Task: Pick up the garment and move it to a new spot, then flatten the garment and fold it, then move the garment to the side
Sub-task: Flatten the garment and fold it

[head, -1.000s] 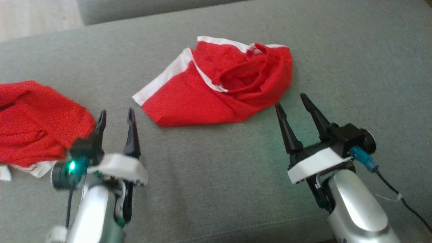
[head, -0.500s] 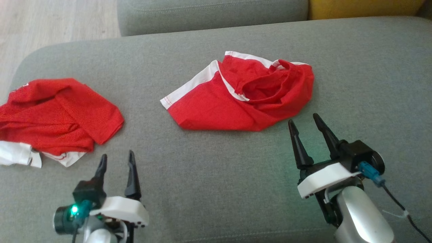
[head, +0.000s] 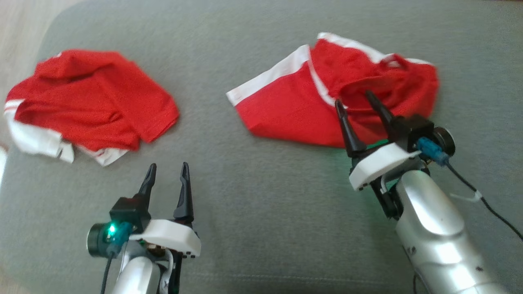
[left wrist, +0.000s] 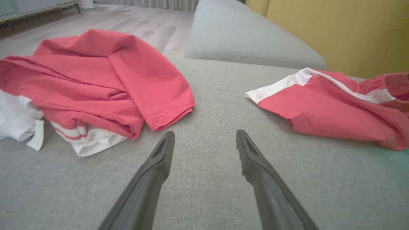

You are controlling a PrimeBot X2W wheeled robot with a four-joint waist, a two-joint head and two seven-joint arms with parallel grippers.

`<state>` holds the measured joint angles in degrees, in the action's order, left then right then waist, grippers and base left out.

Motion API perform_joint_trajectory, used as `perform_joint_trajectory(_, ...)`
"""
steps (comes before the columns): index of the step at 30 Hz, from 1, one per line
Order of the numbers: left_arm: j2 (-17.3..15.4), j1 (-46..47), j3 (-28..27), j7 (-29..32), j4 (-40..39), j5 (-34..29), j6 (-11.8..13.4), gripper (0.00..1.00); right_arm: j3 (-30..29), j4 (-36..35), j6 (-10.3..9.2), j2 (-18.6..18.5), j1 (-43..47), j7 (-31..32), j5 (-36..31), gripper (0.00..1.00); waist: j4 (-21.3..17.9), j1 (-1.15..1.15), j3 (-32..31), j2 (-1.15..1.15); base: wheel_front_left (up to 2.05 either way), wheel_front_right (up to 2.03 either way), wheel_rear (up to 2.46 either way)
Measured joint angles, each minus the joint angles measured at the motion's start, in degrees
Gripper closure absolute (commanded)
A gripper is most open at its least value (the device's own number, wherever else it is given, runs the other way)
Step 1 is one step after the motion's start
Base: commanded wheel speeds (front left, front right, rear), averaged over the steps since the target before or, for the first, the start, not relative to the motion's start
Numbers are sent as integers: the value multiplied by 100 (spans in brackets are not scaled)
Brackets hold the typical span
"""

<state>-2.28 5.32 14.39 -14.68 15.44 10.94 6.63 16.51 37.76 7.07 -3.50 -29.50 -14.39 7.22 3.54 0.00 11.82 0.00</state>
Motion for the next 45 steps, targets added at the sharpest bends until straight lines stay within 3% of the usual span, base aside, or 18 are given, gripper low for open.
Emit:
perform_joint_trajectory(5,-3,29,57,0,26,86,3,0,-108,627,0,-4,-340,1,-74,0,317,0,285,0,0,0,0)
perform_joint_trajectory(11,-2,153,143,1,21,143,52,0,-236,761,0,-8,-499,1,-163,0,499,0,498,0,0,0,0)
perform_joint_trajectory(12,-2,164,149,1,21,175,53,0,-232,760,0,-7,-500,1,-177,4,498,1,503,0,0,0,0)
perform_joint_trajectory(13,-2,181,152,1,21,207,65,0,-241,762,0,-7,-500,1,-176,17,490,0,501,0,0,0,0)
perform_joint_trajectory(14,-2,201,152,0,18,235,68,0,-253,761,0,-7,-500,1,-178,38,479,0,498,0,0,0,0)
perform_joint_trajectory(15,-2,210,157,0,13,235,68,0,-272,765,0,-7,-500,1,-188,53,466,0,497,0,0,0,0)
perform_joint_trajectory(20,0,213,186,0,8,235,68,0,-349,766,0,-9,-500,1,-283,59,405,0,493,0,0,0,0)
perform_joint_trajectory(21,0,213,187,0,8,235,68,0,-365,789,0,-9,-500,1,-302,66,397,0,483,0,0,0,0)
perform_joint_trajectory(22,0,214,186,0,8,236,68,0,-369,831,0,-9,-500,1,-328,88,390,0,471,0,0,0,0)
perform_joint_trajectory(23,0,214,185,0,9,250,67,0,-370,868,0,-9,-499,1,-328,100,386,0,459,0,0,0,0)
perform_joint_trajectory(29,0,211,176,1,94,292,59,0,-267,659,0,-16,-492,1,-225,100,367,0,314,0,0,0,0)
perform_joint_trajectory(36,-1,119,166,1,200,292,-10,0,515,-88,0,-24,-647,1,146,100,398,0,-154,0,0,0,0)
perform_joint_trajectory(45,-8,-203,365,2,354,282,-119,0,1018,-422,0,-130,-2607,-23,31,100,789,0,-734,0,0,0,0)
